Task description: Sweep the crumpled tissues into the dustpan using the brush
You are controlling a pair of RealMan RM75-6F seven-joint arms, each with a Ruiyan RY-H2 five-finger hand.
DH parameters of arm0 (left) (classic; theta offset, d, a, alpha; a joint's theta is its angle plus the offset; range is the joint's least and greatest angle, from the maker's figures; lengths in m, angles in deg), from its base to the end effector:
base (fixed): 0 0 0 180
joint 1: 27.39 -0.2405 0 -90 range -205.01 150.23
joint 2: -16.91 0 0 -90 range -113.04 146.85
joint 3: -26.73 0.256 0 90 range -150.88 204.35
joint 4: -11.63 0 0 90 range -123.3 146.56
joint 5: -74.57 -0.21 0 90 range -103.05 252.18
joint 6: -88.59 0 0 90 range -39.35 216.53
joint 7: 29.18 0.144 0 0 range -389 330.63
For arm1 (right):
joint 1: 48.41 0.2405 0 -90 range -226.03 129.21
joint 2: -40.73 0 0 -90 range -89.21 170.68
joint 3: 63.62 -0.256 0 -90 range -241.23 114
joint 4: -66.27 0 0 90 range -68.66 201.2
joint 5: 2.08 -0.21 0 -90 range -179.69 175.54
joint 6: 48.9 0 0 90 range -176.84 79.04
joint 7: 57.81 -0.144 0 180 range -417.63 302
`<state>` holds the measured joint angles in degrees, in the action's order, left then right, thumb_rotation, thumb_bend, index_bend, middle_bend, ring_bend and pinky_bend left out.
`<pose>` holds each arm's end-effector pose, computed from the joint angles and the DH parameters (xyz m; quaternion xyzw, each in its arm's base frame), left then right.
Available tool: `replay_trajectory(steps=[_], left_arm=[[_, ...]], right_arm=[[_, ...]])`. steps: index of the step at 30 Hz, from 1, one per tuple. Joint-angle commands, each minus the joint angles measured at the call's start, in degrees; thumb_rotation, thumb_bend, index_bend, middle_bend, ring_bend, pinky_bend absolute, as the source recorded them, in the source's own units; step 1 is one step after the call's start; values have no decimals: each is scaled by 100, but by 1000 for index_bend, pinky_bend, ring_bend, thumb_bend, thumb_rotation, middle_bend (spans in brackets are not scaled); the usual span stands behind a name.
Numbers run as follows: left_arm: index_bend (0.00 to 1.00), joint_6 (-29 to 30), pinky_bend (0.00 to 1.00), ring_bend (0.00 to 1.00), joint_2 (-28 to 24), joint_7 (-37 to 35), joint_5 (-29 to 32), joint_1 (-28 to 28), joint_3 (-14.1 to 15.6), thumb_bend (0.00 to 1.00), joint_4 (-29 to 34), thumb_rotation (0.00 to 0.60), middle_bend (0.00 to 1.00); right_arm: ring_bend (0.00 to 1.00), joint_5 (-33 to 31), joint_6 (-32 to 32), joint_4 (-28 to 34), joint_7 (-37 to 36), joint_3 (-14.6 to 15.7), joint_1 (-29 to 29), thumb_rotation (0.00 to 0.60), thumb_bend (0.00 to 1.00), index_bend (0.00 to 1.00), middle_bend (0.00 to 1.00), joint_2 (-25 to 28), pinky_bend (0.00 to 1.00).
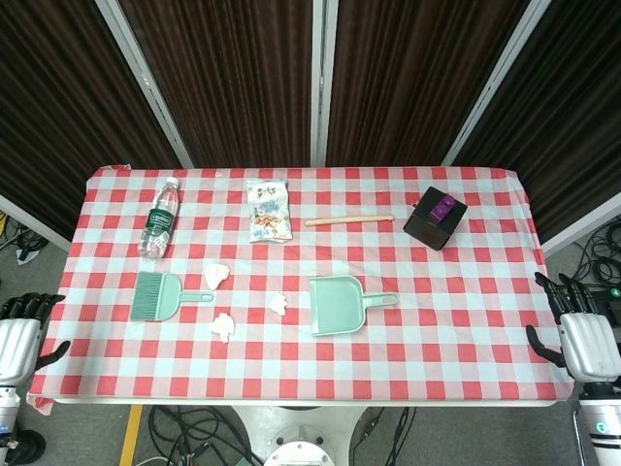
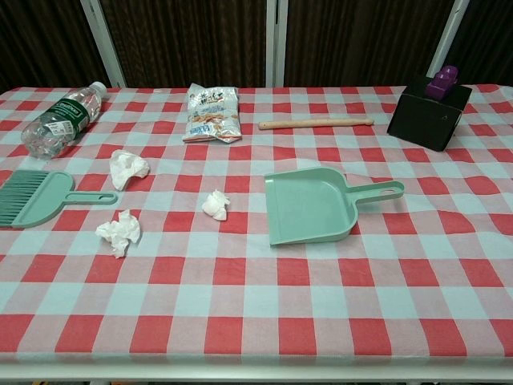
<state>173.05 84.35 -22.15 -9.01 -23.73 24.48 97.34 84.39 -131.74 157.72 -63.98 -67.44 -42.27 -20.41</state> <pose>-0.3393 0.1730 0.1515 -0.6116 -0.3549 -0.3148 0.6332 -0.3134 -0.1921 0.1745 0.5952 -0.3974 0.4036 0.5700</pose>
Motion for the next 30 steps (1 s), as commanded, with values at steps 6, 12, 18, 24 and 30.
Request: replay_trajectory(steps=[6,12,18,24,30], left_arm=[[247,-146,211,185,16,59,123,59,-25,171,40,600,253],[247,-460,271,186,-31,-46,234,326,-201,171,137,600,252],[297,-1413,564,265,-123,-171,165,1135,-445,171,51,600,256],[428,-2392,776,447,349,21,403,1964,-674,171,-366,600,380],[433,-3217,889,577,942,698,1051,2608,-809,170,-664,600,428]], right_arm=[[1,-34,58,-23,-1,-28,45,600,327,35,162,-2,55],[0,-13,39,-8,-15,-77,84,600,327,34,162,53,55],[0,36,0,4,3,-152,149,600,327,34,162,152,55],[1,40,32,11,-7,-154,180,600,327,34,162,187,55],[1,15,24,16,-51,-155,171,600,327,34,162,239,55]])
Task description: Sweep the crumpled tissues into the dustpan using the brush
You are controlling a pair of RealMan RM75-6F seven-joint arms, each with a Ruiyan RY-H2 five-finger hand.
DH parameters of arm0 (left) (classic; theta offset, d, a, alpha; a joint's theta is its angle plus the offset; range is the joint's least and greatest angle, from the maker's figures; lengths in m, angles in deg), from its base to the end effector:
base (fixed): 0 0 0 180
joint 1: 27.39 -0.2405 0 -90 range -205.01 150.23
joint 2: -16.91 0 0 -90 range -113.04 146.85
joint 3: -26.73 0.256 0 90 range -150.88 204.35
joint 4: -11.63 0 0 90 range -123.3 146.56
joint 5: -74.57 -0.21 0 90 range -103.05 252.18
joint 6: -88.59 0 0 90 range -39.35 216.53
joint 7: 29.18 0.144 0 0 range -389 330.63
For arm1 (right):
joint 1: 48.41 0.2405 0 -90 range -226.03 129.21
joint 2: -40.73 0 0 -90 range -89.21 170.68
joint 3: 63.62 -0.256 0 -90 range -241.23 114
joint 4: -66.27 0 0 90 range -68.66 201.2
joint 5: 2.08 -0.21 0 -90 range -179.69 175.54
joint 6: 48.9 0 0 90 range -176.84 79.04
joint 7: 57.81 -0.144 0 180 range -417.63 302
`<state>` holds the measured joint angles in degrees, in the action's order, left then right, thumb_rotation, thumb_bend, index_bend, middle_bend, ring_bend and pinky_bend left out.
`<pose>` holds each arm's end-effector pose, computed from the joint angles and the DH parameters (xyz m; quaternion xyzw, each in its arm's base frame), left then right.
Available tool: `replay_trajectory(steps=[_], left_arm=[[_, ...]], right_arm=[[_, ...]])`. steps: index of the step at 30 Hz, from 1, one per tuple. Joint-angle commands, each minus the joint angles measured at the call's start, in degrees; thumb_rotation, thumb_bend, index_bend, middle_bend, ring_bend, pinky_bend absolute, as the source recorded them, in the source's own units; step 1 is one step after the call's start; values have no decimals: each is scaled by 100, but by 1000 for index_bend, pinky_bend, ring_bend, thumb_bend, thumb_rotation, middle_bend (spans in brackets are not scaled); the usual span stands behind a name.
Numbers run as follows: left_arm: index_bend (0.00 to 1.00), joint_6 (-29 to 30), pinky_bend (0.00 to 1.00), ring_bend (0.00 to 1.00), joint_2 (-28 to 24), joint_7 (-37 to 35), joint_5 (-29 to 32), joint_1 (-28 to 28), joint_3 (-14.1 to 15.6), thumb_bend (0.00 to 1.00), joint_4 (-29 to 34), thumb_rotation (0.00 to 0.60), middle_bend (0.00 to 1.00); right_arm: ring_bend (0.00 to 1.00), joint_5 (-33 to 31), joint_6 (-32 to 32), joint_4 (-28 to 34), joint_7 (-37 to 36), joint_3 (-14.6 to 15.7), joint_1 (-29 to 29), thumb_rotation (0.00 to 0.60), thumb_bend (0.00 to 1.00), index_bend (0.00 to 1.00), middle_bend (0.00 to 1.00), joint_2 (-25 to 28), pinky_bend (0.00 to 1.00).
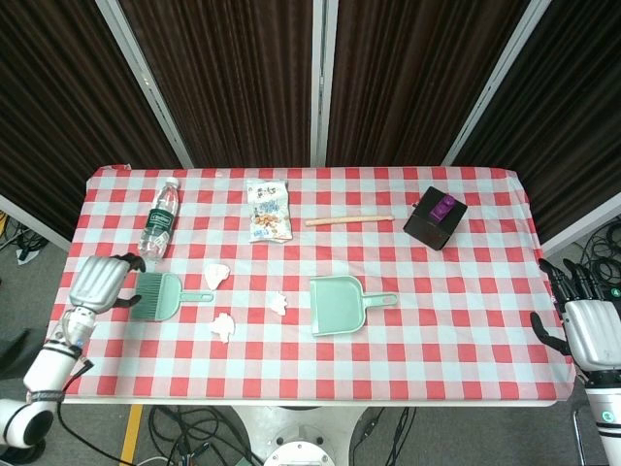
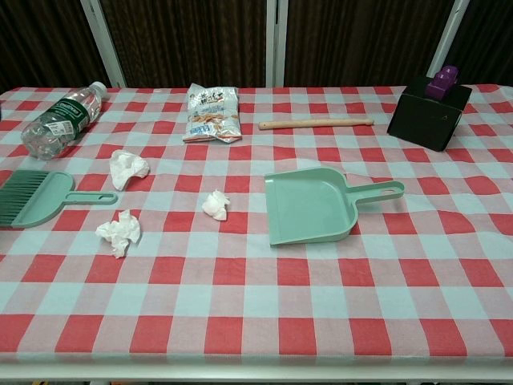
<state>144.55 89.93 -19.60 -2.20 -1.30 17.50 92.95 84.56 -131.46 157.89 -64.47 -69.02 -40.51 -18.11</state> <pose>-0.2788 0.3147 0.0865 -0.7174 -0.3625 -0.2966 0.5157 -0.3060 -0.2075 0.1905 0.6029 -0.3720 0.4128 0.5724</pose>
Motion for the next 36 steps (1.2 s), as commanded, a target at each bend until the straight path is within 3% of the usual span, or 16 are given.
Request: replay_trajectory(steps=[1,11,19,36], left_arm=[[433,-429,898,594,476,584,466,432,-115,170,-252,600,432],[447,-606,937,736,1324,2092,1309,889,63,172,-606,600,457],[446,-468,939,759,1682,3206,1927,1114,253,247,-552,600,462],[446,-406,939,759,1822,3945,2715,1421,507,256,-414,600,468]], right_arm=[[1,-1,-10,0,-5,7,-10,600,327,34,162,17,55],[0,-40,-77,-50,-69,44,-92,600,327,34,162,33,55],[1,-65,-24,-85,-98,60,-86,600,327,34,162,9,55],[0,-89,-29,-119,-133,76,-117,600,327,34,162,27,55]])
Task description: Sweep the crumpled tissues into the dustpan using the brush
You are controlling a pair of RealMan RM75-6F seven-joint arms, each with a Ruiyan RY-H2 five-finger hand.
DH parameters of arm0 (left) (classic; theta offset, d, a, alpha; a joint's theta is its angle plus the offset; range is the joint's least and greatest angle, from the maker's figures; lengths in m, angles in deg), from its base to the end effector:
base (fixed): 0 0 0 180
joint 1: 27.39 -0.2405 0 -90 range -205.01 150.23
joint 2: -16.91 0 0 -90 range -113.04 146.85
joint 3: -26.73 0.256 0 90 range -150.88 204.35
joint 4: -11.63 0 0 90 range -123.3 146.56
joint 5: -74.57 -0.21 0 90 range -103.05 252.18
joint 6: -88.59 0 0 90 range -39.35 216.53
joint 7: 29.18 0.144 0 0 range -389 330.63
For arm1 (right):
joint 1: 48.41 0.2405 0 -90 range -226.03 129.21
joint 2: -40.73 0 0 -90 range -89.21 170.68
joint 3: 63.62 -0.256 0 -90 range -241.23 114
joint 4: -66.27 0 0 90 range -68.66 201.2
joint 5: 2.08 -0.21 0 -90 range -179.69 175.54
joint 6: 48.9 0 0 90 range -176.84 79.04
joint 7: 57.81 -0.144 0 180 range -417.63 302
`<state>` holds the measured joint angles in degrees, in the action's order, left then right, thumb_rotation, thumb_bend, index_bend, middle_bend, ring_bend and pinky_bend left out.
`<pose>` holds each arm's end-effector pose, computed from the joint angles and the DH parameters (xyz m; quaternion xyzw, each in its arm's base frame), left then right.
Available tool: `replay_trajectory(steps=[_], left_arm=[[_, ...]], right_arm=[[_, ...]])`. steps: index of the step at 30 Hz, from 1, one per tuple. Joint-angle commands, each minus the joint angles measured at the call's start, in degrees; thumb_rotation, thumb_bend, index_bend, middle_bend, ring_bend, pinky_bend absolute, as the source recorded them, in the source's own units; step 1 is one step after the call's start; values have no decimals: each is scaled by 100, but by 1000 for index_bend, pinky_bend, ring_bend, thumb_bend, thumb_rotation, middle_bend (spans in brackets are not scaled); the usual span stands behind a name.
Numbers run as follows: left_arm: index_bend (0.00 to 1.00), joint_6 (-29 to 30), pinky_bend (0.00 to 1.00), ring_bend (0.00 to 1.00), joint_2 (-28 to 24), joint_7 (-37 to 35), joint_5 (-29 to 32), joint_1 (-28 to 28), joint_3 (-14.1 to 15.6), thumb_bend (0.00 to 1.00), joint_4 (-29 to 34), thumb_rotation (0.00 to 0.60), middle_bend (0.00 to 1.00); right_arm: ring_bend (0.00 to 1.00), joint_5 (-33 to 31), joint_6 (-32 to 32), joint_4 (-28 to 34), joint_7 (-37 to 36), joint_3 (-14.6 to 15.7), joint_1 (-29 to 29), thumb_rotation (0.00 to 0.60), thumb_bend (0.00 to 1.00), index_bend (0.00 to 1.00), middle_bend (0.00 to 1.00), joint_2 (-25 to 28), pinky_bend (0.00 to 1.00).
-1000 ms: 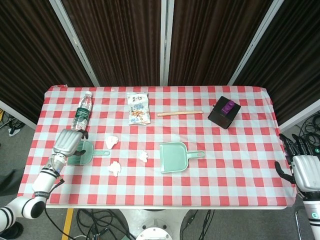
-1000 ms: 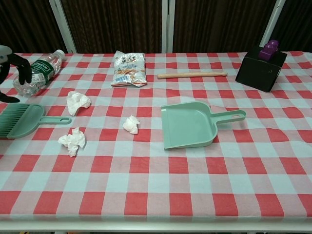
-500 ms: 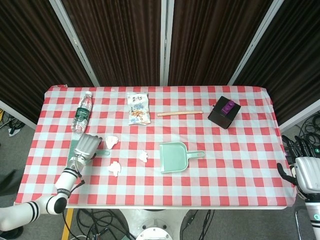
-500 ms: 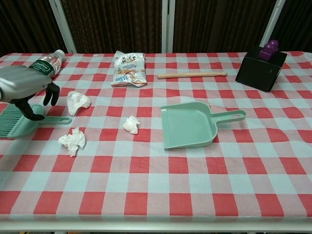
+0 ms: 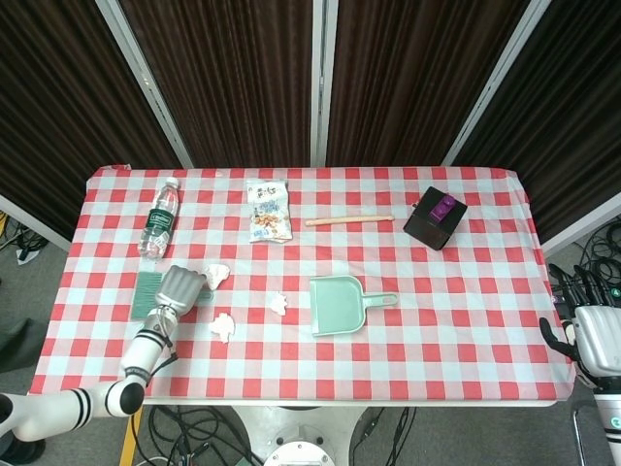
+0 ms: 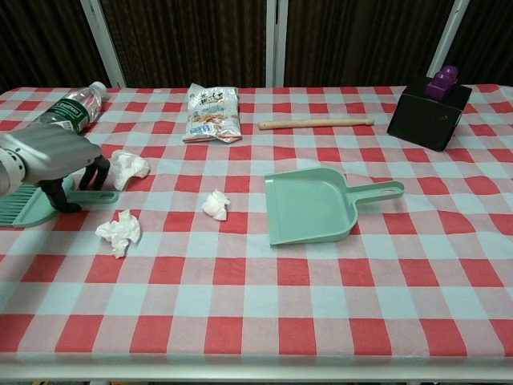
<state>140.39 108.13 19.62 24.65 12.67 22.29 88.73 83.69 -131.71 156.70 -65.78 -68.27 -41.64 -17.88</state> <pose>-0.2277 0.3321 -0.0355 -0.8048 -0.2825 -0.1361 0.5039 -0.3172 -0.1993 0.1942 0.5948 -0.3830 0.4020 0.5813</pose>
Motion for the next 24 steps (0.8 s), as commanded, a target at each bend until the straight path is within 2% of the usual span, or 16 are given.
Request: replay_trajectory(steps=[1,6,16,19,24], left_arm=[[446,10,939,759,7,26,48,36,38,256,7,600,469],[447,-13,939,760,42,-8,112,94,98,262,-40,600,476],[506,30,939,795,123,-467,-208,88,166,334,-275,600,534],[531,175,939,801,40,-840,-536,7,164,362,-213,600,556],[541,507,939,802,-426,-1635,-1271,-195,204,393,132,600,565]], right_arm=[[0,-2,-8,1,-3,0,-7,600,327,34,162,4,55],[1,-1,-10,9,-3,5,-13,600,327,34,163,4,55],[1,9,5,12,-13,34,-30,600,327,34,163,-17,55],[1,30,69,33,27,58,-4,600,327,34,163,-13,55],[19,110,257,209,330,60,148,600,327,36,174,38,57]])
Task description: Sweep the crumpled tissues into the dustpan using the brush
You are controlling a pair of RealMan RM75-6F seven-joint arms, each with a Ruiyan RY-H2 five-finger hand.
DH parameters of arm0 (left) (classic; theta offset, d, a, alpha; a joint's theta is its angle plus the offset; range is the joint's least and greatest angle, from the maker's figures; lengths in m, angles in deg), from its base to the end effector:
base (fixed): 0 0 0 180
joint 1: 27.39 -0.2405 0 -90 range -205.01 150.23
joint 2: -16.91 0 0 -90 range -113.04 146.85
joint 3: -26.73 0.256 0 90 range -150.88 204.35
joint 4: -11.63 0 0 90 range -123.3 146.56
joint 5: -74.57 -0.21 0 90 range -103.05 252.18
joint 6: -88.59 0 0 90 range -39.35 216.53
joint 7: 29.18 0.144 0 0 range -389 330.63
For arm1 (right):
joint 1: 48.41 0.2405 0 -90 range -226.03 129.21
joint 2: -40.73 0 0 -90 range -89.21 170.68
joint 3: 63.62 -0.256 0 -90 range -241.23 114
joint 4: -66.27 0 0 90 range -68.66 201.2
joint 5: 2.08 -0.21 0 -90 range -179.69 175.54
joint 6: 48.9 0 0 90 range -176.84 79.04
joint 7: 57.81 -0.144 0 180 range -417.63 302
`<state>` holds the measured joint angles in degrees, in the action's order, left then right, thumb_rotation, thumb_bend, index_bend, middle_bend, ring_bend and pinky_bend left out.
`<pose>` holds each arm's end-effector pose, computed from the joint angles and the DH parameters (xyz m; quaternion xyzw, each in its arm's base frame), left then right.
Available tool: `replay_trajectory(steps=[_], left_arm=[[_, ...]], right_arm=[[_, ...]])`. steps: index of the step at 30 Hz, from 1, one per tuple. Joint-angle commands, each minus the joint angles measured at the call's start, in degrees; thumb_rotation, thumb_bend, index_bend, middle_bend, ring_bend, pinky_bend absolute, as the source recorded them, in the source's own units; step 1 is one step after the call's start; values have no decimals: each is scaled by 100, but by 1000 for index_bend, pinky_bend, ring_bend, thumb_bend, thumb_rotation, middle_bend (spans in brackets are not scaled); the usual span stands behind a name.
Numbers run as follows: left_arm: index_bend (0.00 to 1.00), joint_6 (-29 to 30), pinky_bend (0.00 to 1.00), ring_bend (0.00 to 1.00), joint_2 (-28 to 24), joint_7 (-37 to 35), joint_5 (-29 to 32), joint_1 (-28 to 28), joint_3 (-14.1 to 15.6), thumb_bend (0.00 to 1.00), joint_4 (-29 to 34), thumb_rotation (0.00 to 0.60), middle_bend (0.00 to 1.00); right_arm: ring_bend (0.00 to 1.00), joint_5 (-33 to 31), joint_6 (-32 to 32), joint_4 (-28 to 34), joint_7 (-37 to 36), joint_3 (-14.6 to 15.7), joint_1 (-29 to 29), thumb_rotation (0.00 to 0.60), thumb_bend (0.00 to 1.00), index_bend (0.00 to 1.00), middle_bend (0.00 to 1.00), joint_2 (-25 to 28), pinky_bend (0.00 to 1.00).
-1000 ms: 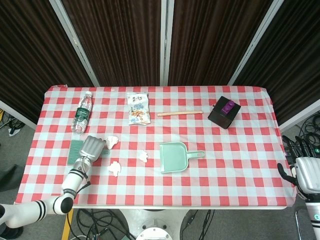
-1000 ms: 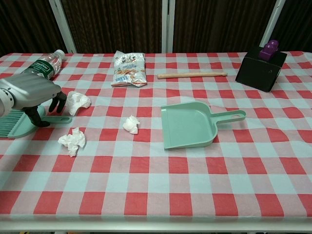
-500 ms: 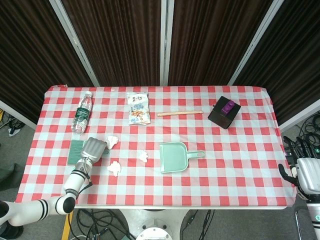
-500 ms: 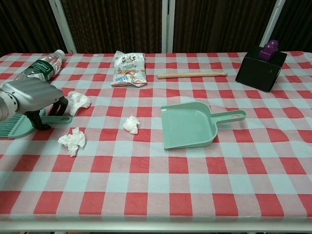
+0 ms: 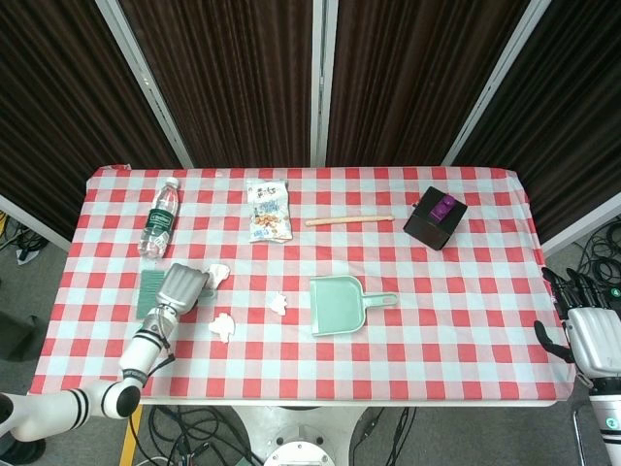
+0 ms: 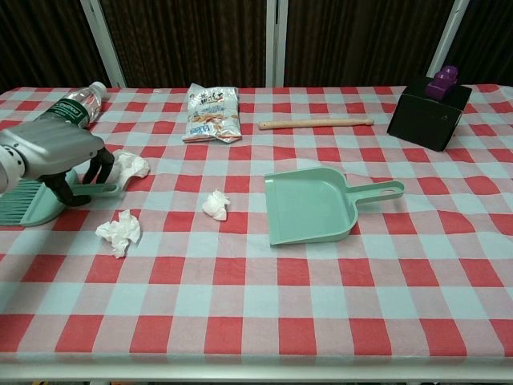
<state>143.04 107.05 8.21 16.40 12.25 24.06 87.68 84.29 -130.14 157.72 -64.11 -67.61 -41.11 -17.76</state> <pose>-0.2259 0.3326 -0.0257 -0.7955 -0.2861 -0.1954 0.4971 -0.3140 -0.1994 0.1870 0.6099 -0.3859 0.3891 0.5725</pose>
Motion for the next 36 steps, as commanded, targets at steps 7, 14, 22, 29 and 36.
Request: replay_trajectory(steps=[7,14,22,29,36], left_arm=[[544,440,939,800,-1066,-2291,-1433,-453,96,419,627,600,568],[545,727,939,799,-1373,-3258,-2191,-629,253,429,638,600,568],[546,769,939,794,-1485,-3599,-2477,-699,318,428,634,600,568],[546,730,939,792,-1438,-3728,-2579,-718,323,428,486,600,568],[546,693,939,789,-1395,-3786,-2631,-736,322,428,389,600,568]], right_arm=[[85,83,1042,574,770,-82,765,600,306,103,244,-96,116],[120,-484,2537,390,1857,-364,1889,600,277,219,278,-1005,159],[151,-1360,3173,-308,3009,-580,2703,600,235,283,298,-2285,204],[170,-1920,3259,-633,3633,-485,2970,600,233,333,315,-2819,225],[189,-2148,3100,-805,3754,-401,3008,600,233,392,342,-3039,228]])
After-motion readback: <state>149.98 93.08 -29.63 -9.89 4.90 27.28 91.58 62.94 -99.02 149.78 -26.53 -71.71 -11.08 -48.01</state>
